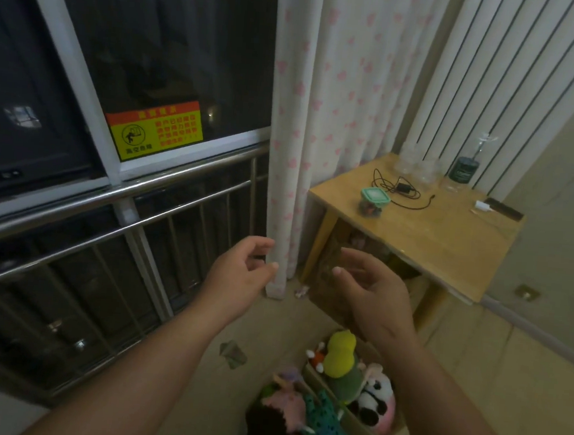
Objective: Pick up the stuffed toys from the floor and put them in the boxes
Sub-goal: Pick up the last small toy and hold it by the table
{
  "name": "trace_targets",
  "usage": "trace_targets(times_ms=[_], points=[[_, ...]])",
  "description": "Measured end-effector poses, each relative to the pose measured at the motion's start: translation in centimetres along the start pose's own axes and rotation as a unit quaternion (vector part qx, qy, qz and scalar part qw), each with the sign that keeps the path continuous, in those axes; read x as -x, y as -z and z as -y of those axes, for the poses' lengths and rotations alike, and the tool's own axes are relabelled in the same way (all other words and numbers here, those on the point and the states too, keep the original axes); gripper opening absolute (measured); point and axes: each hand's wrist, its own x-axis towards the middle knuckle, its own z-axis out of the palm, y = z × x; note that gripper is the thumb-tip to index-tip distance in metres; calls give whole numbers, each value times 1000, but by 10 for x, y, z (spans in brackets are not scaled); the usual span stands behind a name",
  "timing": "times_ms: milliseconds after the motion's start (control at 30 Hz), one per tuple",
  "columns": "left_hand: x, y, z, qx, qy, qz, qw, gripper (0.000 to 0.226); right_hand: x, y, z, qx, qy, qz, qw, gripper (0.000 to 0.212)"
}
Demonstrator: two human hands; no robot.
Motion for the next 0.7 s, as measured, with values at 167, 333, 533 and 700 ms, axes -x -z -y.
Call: trace_targets(times_ms=[167,333,533,700], points=[[-26,-10,0,2,-2,-7,1000,36,-24,-1,-7,3,0,16,1000,35],[-58,-22,9,3,5,24,1000,36,-42,-1,-17,8,-21,-5,1000,33],[-117,-30,20,9,3,70,997,33,-72,-15,-26,0,-73,-51,996,29],[-176,-20,39,5,-11,126,992,31,-109,-51,-23,27,-107,-103,989,28]])
